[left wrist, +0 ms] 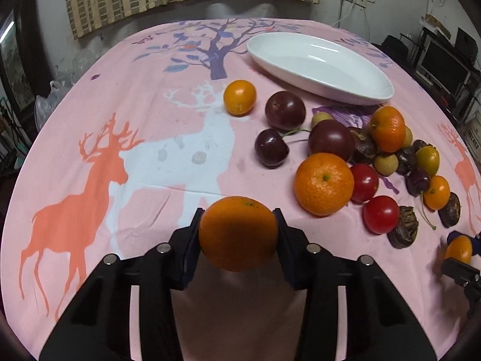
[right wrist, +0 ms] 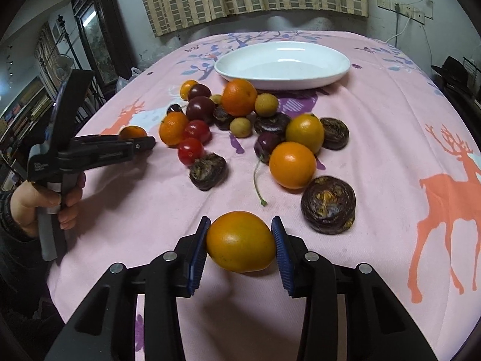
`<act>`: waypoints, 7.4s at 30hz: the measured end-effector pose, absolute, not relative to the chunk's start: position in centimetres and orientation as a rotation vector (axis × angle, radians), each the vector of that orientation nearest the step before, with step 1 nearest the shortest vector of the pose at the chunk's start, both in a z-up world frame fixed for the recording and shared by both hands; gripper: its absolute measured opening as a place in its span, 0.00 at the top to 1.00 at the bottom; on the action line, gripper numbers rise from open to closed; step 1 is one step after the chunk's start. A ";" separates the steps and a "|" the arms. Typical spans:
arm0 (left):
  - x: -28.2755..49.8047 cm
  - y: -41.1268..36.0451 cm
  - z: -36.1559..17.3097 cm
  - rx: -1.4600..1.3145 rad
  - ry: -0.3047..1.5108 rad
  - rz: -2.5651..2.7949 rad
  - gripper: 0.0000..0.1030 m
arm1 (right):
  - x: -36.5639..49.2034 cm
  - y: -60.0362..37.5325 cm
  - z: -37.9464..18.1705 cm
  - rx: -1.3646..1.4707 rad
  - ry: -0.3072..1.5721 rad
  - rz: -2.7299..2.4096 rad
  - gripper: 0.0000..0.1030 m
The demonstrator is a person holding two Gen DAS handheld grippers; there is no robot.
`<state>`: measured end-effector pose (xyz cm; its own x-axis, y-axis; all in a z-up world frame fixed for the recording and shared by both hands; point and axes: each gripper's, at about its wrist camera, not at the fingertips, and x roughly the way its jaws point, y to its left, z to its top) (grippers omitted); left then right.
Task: Organize fruits
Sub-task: 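Carry both fruits onto the white plate and open both grippers, then grasp a dark brown round fruit with the right gripper while the left gripper grasps a small mandarin, then carry both fruits onto the white plate and open both grippers, then grasp a mandarin orange from the pile with the right gripper, then grasp a dark brown round fruit with the left gripper while the right gripper holds the mandarin, then carry both fruits onto the white plate and open both grippers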
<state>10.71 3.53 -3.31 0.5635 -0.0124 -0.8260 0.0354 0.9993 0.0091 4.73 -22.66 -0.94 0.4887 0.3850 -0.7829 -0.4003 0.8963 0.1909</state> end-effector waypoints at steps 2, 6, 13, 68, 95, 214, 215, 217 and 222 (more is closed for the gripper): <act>10.6 3.4 -2.7 0.006 0.969 -0.061 0.58 | 5.0 -22.6 -0.2 -0.011 0.935 0.500 0.60; 10.9 2.8 0.2 -0.004 0.901 -0.110 0.58 | 6.5 -22.5 2.8 -0.004 0.873 0.536 0.60; 17.3 -0.2 4.9 -0.020 0.830 -0.176 0.58 | 14.8 -21.0 7.0 -0.039 0.742 0.500 0.59; 11.1 2.4 -1.2 -0.094 0.900 -0.164 0.06 | 7.3 -24.2 0.8 0.016 0.860 0.337 0.58; 11.3 -1.8 -2.4 0.063 0.875 -0.231 0.58 | 10.0 -26.4 0.1 0.292 0.782 0.414 0.58; 7.2 -7.5 -3.0 0.041 0.964 -0.294 0.67 | 9.9 -24.9 -0.5 0.152 0.802 0.435 0.64; 6.9 -7.2 -2.7 0.039 0.956 -0.299 0.67 | 9.9 -24.9 -0.5 0.151 0.797 0.435 0.64; 6.6 -6.6 -1.9 0.034 0.934 -0.304 0.67 | 9.8 -24.8 -0.3 0.147 0.787 0.433 0.64; 8.1 -4.8 1.2 0.019 0.868 -0.289 0.67 | 9.8 -24.7 0.7 0.168 0.766 0.423 0.64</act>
<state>8.10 -4.79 1.23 0.6097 -0.2430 -0.7544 0.2580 0.9609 -0.1010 9.78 -24.66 0.72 0.6416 0.4294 -0.6356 -0.3087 0.9031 0.2984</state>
